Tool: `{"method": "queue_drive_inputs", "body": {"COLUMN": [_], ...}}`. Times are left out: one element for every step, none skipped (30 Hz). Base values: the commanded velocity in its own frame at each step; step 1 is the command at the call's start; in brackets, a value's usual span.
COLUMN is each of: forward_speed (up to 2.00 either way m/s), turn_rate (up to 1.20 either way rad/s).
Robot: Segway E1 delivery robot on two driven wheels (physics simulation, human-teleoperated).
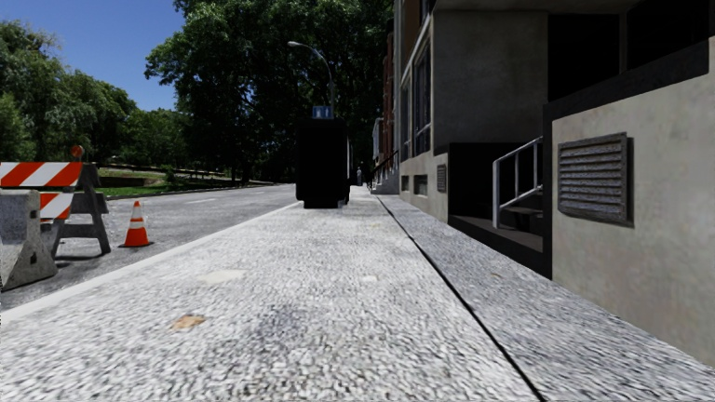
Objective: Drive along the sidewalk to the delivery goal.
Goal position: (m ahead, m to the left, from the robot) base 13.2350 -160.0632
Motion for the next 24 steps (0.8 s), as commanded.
{"method": "queue_drive_inputs", "body": {"forward_speed": [2.0, 2.0, 2.0, 2.0, 2.0, 2.0, 2.0, 2.0, 2.0, 2.0, 2.0, 2.0, 2.0, 2.0, 2.0, 2.0, 2.0, 2.0, 2.0, 2.0, 2.0, 2.0, 2.0, 2.0], "turn_rate": [0.0, 0.0, 0.0, 0.0, 0.0, 0.0, 0.0, 0.0, 0.0, 0.0, 0.0, 0.0, 0.0, 0.0, 0.0, 0.0, 0.0, 0.0, 0.0, 0.0, 0.0, 0.0, 0.0, 0.0]}}
